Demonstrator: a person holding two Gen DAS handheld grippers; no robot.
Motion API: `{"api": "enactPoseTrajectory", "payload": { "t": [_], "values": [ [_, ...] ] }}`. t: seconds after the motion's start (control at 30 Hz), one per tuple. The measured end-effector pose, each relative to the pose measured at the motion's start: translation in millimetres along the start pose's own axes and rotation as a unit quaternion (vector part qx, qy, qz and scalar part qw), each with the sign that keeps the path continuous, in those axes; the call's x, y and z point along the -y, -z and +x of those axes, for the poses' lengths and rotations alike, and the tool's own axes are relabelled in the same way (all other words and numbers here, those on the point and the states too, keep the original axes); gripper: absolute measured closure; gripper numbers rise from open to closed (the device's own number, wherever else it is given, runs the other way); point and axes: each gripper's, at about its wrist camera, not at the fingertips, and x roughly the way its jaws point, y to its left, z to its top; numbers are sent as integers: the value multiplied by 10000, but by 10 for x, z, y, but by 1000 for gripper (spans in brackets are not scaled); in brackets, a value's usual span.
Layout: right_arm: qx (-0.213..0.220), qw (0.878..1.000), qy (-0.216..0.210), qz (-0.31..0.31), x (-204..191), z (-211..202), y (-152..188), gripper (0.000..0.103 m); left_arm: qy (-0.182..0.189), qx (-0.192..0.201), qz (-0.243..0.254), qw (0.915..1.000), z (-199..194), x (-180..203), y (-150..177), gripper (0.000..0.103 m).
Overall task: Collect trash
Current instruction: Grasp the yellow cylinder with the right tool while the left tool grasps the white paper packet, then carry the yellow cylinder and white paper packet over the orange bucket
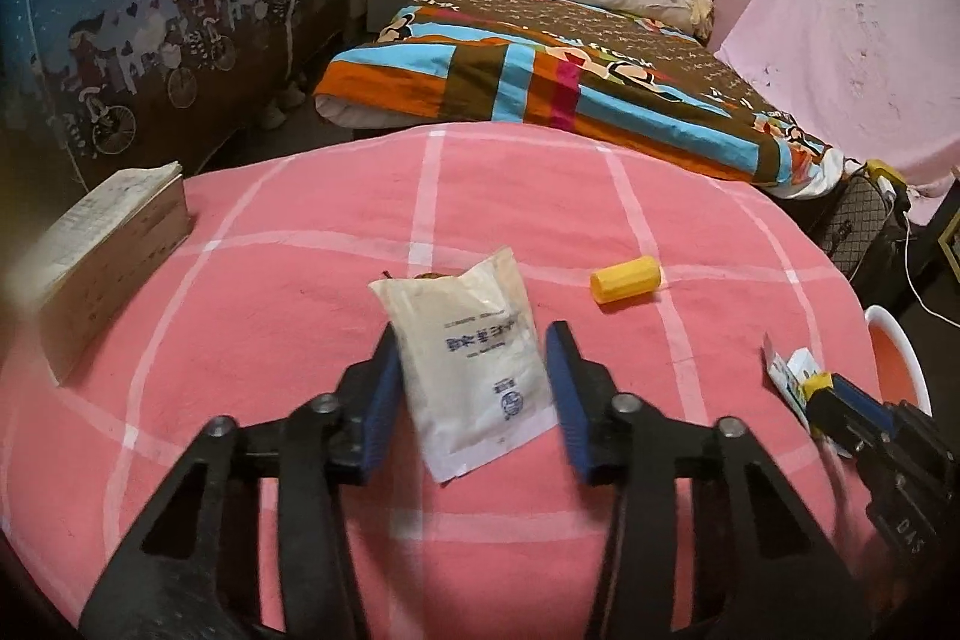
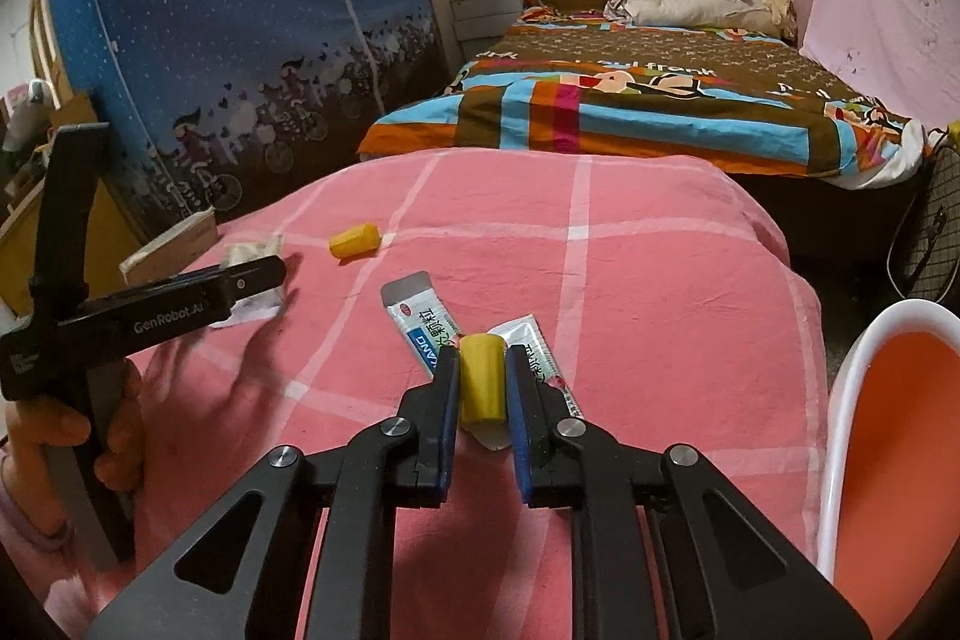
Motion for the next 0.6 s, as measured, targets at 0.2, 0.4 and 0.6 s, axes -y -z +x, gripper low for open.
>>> {"api": "enactPoseTrajectory", "payload": {
  "t": [0.2,0.4,0.6],
  "values": [
    [59,10000,-50,1,15,-22,2,90,167,-32,53,9998,-64,-19,51,103],
    [192,9998,-40,-66,-23,-67,-1,90,372,55,81,9993,-149,11,119,103],
    [521,9986,-92,-58,-19,-182,9,90,530,413,144,9976,-347,87,195,103]
  ]
}}
